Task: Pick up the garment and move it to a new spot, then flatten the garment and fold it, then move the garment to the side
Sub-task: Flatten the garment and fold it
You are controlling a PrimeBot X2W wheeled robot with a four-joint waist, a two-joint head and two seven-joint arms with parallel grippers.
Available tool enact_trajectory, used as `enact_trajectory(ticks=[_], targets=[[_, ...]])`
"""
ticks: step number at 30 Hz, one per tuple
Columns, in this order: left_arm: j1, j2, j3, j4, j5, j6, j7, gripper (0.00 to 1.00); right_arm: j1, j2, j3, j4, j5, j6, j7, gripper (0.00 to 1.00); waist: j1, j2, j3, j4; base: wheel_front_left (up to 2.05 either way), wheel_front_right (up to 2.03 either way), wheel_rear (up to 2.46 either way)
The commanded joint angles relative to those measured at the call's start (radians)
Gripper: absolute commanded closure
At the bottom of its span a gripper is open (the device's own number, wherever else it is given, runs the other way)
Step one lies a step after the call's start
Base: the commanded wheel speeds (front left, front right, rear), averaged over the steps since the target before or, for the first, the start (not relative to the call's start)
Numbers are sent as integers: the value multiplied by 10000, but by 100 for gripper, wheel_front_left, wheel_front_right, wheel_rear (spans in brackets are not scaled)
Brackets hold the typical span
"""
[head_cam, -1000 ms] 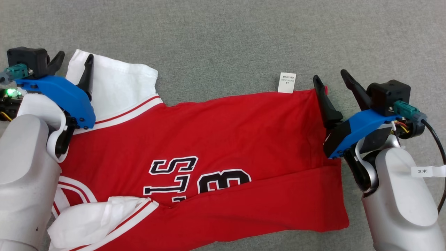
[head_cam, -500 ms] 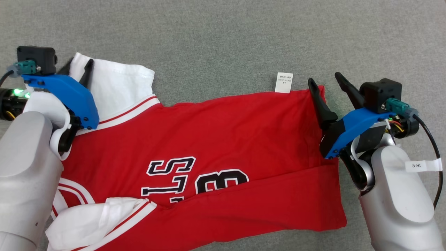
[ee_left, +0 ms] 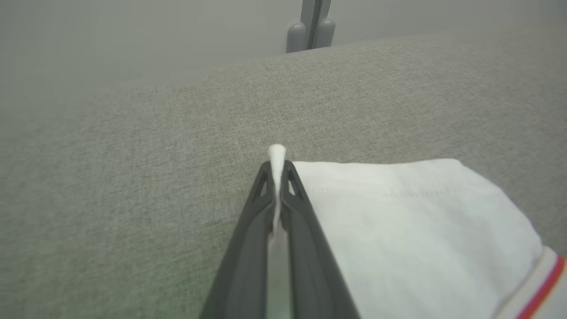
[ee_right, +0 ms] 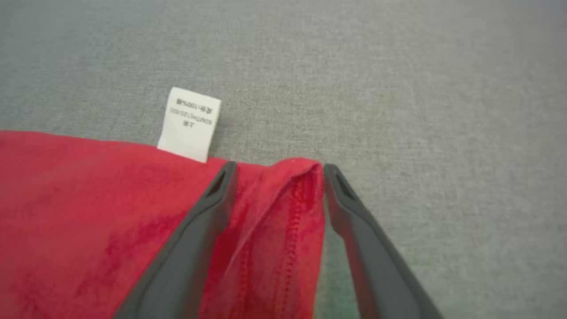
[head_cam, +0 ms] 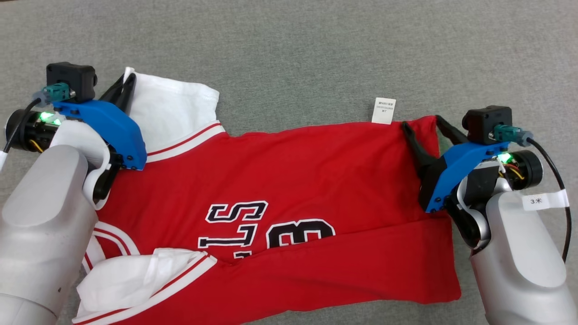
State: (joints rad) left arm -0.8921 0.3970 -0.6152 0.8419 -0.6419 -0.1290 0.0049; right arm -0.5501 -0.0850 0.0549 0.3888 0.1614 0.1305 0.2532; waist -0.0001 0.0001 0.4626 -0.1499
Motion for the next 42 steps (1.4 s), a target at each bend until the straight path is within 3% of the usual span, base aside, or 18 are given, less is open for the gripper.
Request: enact_trajectory(ticks=[1,8,9,10,21,30,42], targets=[[-222,-33,-88,-41,-58,-19,-131,100,-86,-43,-51,135,41,6,135,0,1,-1,15,73,0,0,0],[-411,-54,-434,-54,-245,-19,-422,100,-205,-81,-245,777,-101,4,404,0,1,-1,31,222,0,0,0],[-433,-62,-486,-48,-264,-19,-462,100,-236,-94,-230,846,-140,3,433,64,1,-1,34,240,0,0,0],[-450,-71,-533,-38,-273,-19,-522,100,-275,-93,-264,894,-133,3,387,100,1,-1,32,259,0,0,0],[-232,-251,-576,32,-580,-20,-1779,100,-140,-219,-491,1069,-216,4,-806,100,1,-1,-775,562,0,0,0],[1068,-366,-506,-1056,-828,13,-2561,100,756,-367,-597,1201,-124,4,-1999,100,1,-1,-1754,1031,0,0,0],[4457,206,-163,-4104,-897,1052,-2695,100,2642,-520,-866,667,34,4,-3155,100,1,-1,-2508,1487,0,0,0]])
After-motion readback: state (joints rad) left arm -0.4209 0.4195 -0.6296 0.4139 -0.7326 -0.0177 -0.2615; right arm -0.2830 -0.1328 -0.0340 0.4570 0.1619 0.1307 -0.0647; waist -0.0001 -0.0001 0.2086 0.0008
